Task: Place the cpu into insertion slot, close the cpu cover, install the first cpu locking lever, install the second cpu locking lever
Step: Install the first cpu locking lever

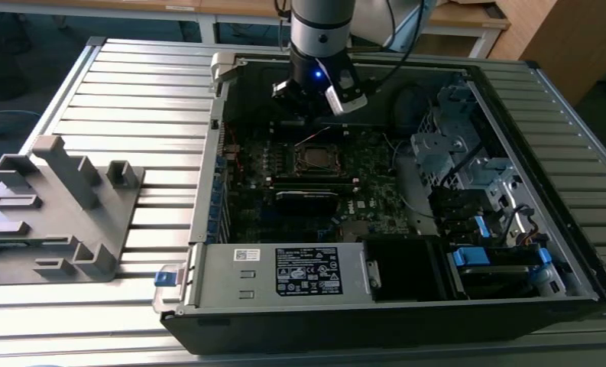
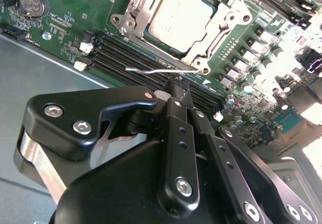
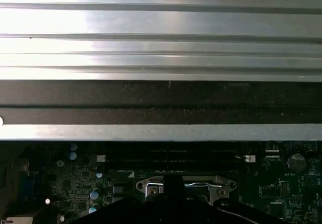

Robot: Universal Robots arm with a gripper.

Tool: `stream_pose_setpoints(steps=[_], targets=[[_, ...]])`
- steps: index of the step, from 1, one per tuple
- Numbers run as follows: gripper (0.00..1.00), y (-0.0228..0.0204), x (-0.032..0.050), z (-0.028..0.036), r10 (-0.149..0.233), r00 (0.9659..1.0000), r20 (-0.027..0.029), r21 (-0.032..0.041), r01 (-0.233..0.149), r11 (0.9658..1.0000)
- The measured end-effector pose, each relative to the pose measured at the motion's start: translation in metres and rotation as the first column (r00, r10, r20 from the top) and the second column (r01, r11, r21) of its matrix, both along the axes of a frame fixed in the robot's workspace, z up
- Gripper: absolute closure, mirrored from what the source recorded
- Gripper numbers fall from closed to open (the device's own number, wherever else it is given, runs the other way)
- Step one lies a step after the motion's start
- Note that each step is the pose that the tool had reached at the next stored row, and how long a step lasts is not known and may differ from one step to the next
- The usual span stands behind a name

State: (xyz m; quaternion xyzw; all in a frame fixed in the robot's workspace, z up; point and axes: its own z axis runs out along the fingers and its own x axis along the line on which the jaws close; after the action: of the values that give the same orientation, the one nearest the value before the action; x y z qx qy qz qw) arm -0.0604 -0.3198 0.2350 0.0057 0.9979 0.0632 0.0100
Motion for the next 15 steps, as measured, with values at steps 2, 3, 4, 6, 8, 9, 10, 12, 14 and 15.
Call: stream_pose_setpoints(steps=[2,3,4,6,8,9,10,12,14,15], targets=[[0.89,0.0,0.0008,-0.0005,-0.004,1.0,0.0,-0.0003,0.004,1.0],[0.89,0.0,0.0008,-0.0009,-0.017,0.9999,0.0,-0.0001,0.017,0.9999],[0.89,0.0,0.0009,-0.0014,-0.033,0.9995,0.0,-0.0001,0.033,0.9995],[0.89,0.0,0.0009,-0.0021,-0.069,0.9976,-0.0001,-0.0002,0.069,0.9976],[0.89,-0.0001,0.0009,-0.0023,-0.088,0.9961,-0.0003,-0.0004,0.088,0.9961],[0.89,-0.0001,0.001,-0.0023,-0.089,0.9961,-0.0002,-0.0003,0.089,0.9961],[0.89,0.0,0.0009,-0.0024,-0.089,0.996,0.0,-0.0001,0.089,0.996],[0.89,-0.0001,0.0009,-0.0025,-0.089,0.996,-0.0001,0.0032,0.089,0.996],[0.89,-0.0001,0.0009,-0.0031,-0.09,0.9959,0.0018,0.0061,0.09,0.9959],[0.89,-0.0001,0.001,-0.0034,-0.094,0.9956,0.0022,0.0062,0.094,0.9956]])
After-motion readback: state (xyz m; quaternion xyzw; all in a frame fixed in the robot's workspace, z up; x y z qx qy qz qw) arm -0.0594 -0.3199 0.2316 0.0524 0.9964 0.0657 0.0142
